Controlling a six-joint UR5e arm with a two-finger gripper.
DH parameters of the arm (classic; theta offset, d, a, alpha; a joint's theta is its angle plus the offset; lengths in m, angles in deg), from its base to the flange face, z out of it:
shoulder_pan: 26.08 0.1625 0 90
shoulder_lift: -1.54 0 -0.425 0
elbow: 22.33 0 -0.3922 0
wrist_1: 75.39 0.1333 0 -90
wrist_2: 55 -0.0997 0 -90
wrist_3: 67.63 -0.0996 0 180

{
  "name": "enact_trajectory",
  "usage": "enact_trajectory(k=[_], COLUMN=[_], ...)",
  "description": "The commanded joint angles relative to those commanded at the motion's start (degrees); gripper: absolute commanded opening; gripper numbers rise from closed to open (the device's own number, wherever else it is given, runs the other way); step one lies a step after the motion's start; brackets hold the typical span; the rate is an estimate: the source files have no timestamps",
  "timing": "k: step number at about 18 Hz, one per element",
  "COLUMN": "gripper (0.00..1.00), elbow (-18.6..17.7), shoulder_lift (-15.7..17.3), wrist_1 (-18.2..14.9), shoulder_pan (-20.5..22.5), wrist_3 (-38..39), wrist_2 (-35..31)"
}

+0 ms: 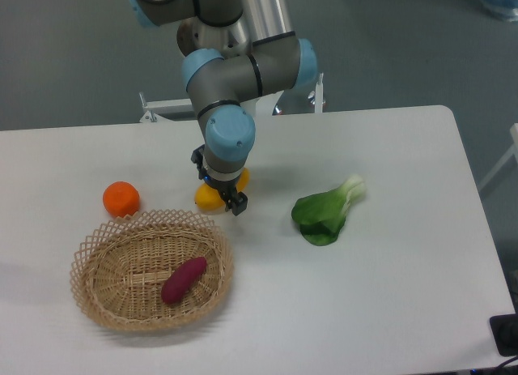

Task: Pick up the mango from the table
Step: 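Lower the gripper onto the yellow mango and close on it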

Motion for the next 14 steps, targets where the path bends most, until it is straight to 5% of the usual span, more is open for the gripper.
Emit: enact_trajectory(k=[6, 10, 14], gripper=[1.00, 0.68, 0.54], elbow=[0.0, 0.7, 1.1], shoulder_lift=[-0.4, -0.8, -0.4], wrist_1=[0.0, 0.1, 0.1], shoulder_pan=[0.0, -0.4, -0.4], wrist_3=[0.3, 1.1, 1.1], wrist_2=[-0.2, -0.2, -0.3])
